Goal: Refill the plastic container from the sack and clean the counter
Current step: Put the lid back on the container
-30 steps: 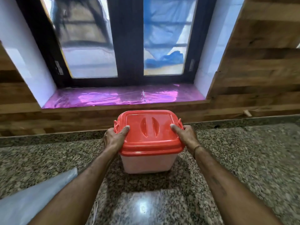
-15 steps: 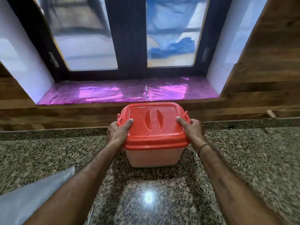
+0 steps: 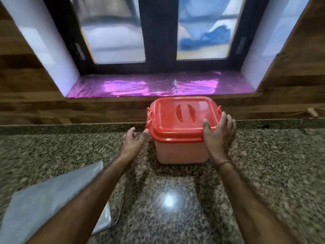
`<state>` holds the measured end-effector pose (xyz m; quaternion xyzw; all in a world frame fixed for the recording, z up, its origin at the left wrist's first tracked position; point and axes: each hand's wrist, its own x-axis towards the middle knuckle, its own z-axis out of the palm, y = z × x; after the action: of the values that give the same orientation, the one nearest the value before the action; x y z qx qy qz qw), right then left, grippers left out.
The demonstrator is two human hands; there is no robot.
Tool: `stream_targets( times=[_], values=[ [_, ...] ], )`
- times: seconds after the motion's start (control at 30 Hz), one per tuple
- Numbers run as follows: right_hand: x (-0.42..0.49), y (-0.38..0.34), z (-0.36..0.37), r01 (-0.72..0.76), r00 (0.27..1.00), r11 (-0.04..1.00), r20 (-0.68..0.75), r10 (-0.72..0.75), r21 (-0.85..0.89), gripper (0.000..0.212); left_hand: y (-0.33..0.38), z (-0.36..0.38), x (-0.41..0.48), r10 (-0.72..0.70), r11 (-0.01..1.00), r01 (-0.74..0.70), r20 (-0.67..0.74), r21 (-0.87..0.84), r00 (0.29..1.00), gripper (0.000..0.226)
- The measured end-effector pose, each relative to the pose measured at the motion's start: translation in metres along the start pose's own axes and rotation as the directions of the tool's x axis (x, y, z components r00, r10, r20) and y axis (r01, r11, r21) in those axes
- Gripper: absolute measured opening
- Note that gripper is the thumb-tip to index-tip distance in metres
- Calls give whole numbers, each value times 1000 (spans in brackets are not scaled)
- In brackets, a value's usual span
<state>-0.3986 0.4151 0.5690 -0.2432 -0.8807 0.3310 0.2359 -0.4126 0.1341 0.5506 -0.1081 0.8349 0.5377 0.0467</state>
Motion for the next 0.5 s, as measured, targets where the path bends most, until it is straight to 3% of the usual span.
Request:
stream_targets(
  times=[0.07,0.13,0.2,0.27,0.33,0.4,0.43,0.5],
  values=[
    [-46,-23,2,173,974,985,-147,-174,-15,74,-24,-21,-17,-12,999,14,-31,51,999,94],
    [-102,-50,10,320,935,946,-176,-307,50,66,-56,-50,-34,-35,994,42,-66,101,997,102],
    [-160,-68,34,415,910,897,-72,-408,152,58,-98,-85,-51,-86,981,102,-106,162,991,110],
    [-214,-72,66,403,876,881,175,-450,247,52,-142,-120,-67,-131,952,167,-150,256,980,106],
    [-264,-71,98,304,791,930,490,-367,205,56,-188,-158,-84,-167,893,244,-225,378,960,100],
    [-310,-76,126,186,651,980,739,-172,65,64,-235,-201,-101,-231,812,348,-289,469,929,102],
    [-327,-73,139,139,597,990,798,-78,-6,63,-257,-217,-107,-259,769,388,-308,508,916,105],
    [-356,-69,165,110,569,991,822,-2,-74,49,-299,-251,-119,-342,710,458,-306,535,888,113]
  ],
)
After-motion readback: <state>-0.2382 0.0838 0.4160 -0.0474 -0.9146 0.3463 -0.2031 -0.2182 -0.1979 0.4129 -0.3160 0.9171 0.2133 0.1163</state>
